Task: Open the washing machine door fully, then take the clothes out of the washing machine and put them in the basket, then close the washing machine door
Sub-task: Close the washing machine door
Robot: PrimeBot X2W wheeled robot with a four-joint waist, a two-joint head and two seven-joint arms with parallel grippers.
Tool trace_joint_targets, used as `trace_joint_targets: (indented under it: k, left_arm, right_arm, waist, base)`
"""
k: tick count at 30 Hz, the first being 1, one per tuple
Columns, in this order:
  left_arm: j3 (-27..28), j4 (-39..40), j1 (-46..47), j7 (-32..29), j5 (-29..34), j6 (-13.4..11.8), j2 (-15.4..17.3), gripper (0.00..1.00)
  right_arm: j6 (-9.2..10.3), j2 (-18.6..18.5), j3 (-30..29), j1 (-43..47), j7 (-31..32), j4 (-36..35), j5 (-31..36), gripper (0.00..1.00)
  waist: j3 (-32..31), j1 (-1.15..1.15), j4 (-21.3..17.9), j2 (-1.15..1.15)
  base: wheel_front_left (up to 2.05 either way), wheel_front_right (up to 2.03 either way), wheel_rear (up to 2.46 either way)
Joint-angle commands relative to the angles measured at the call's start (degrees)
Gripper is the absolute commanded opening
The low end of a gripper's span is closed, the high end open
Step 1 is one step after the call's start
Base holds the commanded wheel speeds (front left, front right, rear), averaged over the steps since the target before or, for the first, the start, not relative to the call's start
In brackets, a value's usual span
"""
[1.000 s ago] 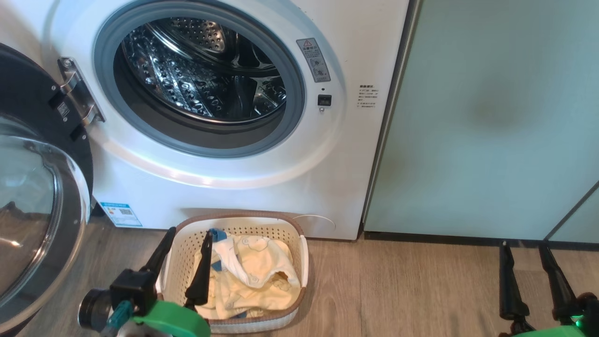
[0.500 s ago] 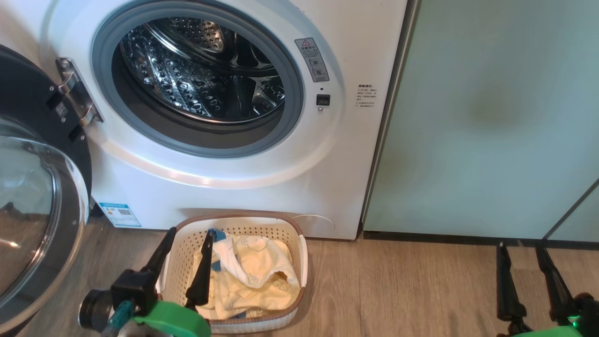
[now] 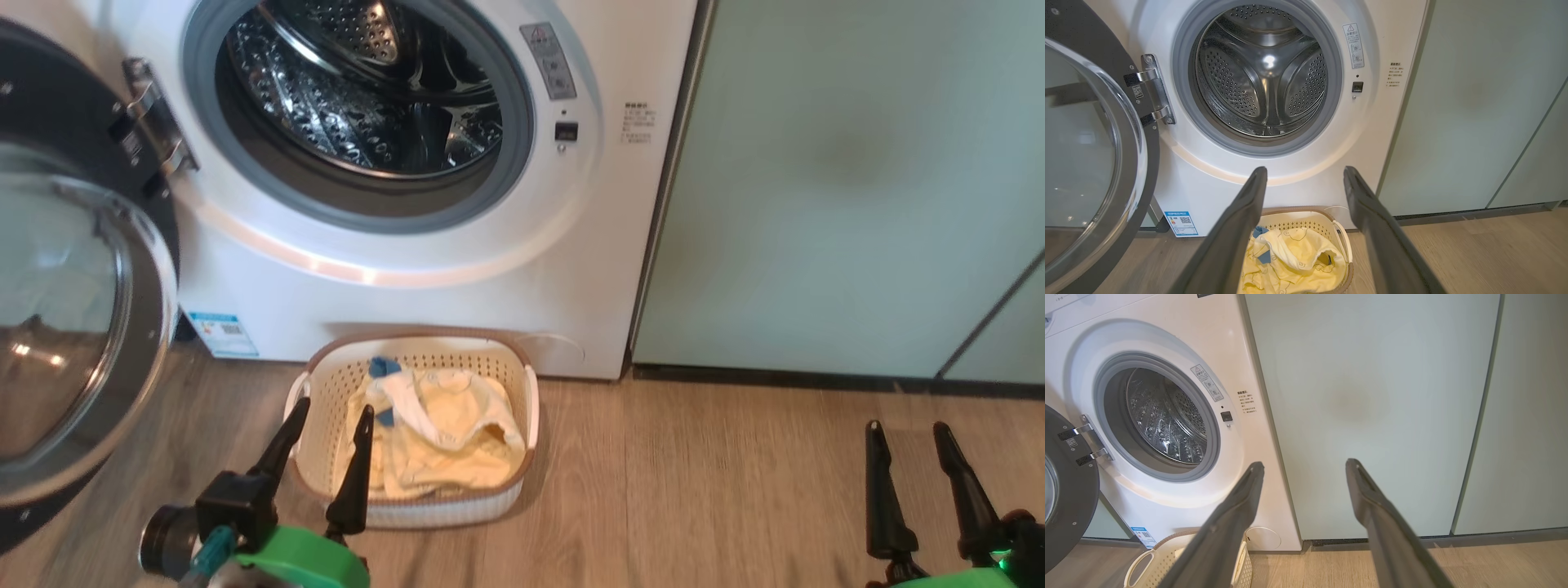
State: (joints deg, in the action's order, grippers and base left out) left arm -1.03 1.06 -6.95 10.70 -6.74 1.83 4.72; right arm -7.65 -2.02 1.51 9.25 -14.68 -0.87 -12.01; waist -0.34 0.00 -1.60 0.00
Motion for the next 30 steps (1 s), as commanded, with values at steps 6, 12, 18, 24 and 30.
trace_joint_targets:
  k: [6, 12, 18, 24, 30]
  left_arm:
    - [1.2, 2.0, 2.0, 1.2, -0.1, -0.3, 1.0, 1.0]
    - [0.9, 2.1, 2.1, 1.5, -0.4, -0.2, 1.0, 1.0]
    - [0.8, 2.4, 2.1, 1.7, -0.8, -0.4, 1.2, 1.0]
    - [0.6, 2.6, 2.2, 1.9, -1.1, -0.6, 1.3, 1.0]
    - [0.3, 2.8, 2.2, 1.9, -1.2, -0.7, 1.5, 1.0]
  right_arm:
    - [0.16, -0.9, 1.0, -1.7, -0.3, -1.8, 0.0, 1.0]
    - [0.16, -0.9, 0.8, -1.6, -0.3, -1.8, 0.0, 1.0]
    - [0.16, -0.9, 0.6, -1.6, -0.3, -1.7, 0.0, 1.0]
    - [0.16, -0.9, 0.1, -1.5, -0.3, -1.7, 0.0, 1.0]
    - [0.16, -0.9, -0.7, -1.5, -0.3, -1.7, 0.1, 1.0]
  waist:
    - [0.1, 0.0, 0.2, 0.0]
    - [0.2, 0.0, 0.2, 0.0]
    - [0.3, 0.0, 0.4, 0.0]
    - [0.2, 0.0, 1.1, 0.0]
    - [0.1, 0.0, 2.7, 0.0]
  base:
    - [-1.42, 1.42, 0.0]
    - [-0.67, 0.67, 0.0]
    - [-0.07, 0.07, 0.0]
    - [0.0, 0.0, 0.0]
    - [0.0, 0.0, 0.0]
